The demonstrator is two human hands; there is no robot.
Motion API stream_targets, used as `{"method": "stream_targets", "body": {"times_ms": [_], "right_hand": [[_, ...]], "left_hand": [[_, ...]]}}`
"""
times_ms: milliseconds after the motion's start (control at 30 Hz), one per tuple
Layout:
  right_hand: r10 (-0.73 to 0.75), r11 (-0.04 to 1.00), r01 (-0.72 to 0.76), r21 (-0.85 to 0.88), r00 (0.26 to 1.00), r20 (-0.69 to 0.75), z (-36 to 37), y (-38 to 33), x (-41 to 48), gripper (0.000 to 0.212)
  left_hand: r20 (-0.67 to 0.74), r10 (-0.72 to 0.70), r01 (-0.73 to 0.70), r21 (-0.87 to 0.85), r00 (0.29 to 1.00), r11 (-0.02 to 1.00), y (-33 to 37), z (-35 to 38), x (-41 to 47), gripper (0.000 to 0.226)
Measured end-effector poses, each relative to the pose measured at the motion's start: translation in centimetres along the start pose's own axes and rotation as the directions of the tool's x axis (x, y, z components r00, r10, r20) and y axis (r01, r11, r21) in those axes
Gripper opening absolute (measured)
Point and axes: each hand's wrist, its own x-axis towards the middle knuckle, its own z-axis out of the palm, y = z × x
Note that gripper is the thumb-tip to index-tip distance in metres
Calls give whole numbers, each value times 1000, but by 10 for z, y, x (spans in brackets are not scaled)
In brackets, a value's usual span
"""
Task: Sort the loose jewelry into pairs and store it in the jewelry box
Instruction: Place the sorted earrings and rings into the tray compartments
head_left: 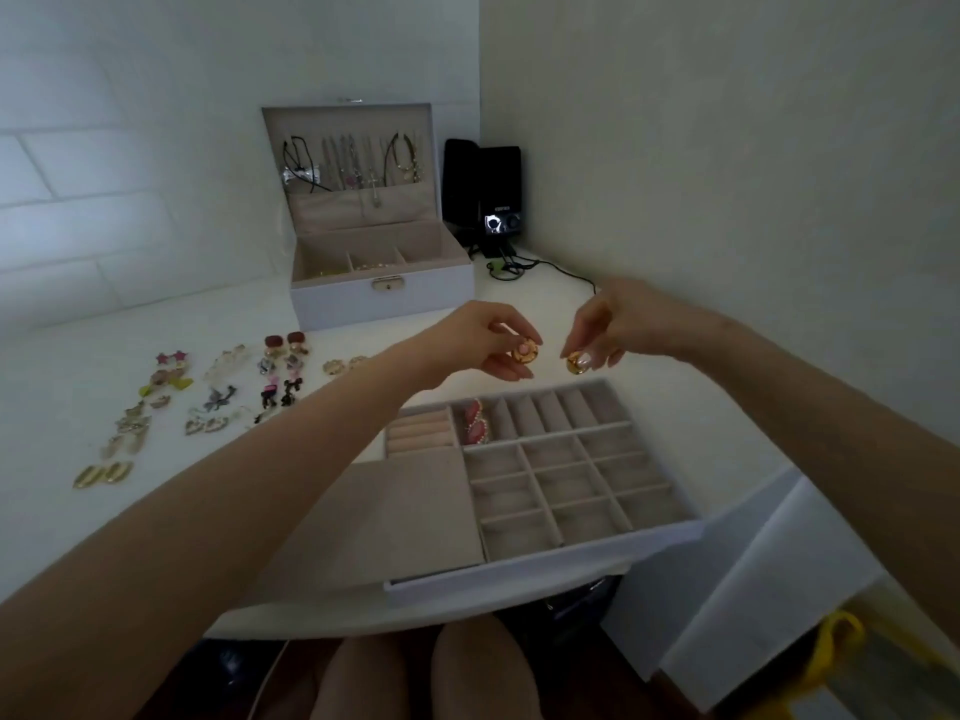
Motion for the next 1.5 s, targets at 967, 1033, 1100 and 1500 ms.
{"method": "stream_targets", "body": {"times_ms": [967,1033,1100,1500], "right_hand": [[-33,952,65,298,993,-110,7,10,-32,17],[-9,965,30,262,997,-81,5,15,-33,18],[18,984,-5,180,997,-71,5,22,-33,20],[18,993,-23,-119,999,-42,24,20,-29,12]], "left_hand": [[-68,68,-62,91,995,994,17,43,-5,33],[-36,59,-57,56,998,997,16,44,-6,28],[-49,74,-69,107,996,992,15,41,-7,18],[-239,88,-26,249,967,968,-4,3,-14,7]]}}
